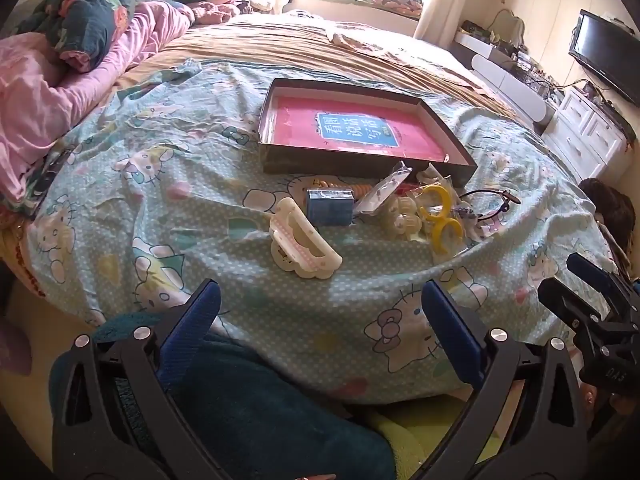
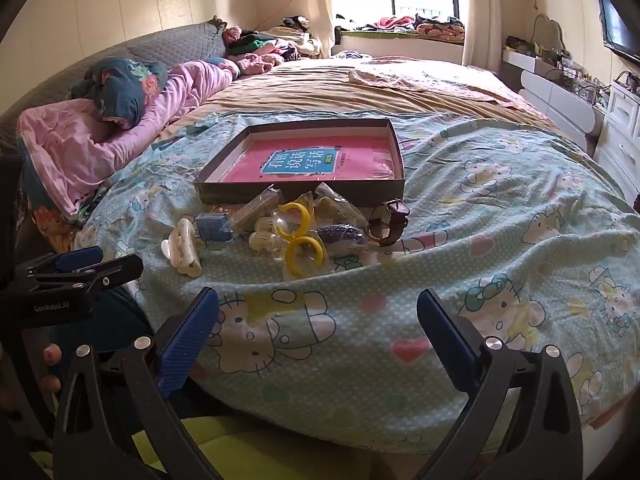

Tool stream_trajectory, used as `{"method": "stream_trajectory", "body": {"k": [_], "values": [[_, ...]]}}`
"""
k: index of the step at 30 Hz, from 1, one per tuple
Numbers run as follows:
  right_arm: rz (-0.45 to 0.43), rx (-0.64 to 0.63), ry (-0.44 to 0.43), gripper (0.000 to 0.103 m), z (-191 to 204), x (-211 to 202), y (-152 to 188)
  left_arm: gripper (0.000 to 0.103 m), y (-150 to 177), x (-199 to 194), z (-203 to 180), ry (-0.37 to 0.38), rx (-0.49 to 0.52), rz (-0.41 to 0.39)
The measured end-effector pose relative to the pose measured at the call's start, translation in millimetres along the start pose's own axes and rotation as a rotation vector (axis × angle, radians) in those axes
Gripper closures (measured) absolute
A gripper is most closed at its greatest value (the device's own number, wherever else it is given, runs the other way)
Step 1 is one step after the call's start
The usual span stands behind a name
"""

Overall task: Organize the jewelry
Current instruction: 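Move both grippers toward the jewelry items beside the tray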

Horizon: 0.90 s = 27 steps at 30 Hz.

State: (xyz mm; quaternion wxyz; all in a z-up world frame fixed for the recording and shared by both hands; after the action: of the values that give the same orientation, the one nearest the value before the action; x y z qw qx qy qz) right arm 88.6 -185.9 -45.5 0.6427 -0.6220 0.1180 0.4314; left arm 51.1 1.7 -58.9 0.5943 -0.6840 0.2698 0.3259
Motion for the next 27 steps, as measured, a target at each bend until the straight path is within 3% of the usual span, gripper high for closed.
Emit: {"method": "stream_trajectory", "body": {"k": [27], "values": [[-0.005,0.000,-0.005,0.004,4.2,-5.1,-2.0,0.009,-2.4,-3.5,-8.0,0.002,0.018,-0.005]]}}
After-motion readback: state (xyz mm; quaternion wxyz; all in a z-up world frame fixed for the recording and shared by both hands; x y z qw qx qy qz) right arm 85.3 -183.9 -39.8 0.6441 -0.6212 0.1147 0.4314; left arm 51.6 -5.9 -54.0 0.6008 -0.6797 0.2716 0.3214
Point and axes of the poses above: each gripper's, at about its wrist camera, not at the fingertips, and x roughly the way its jaws point, z to its left, y to its underside, the point moved 9 cm from there along x, roughly the way its jaws point, and after that the axes turned 6 degrees about x, right-handed, at the moved point
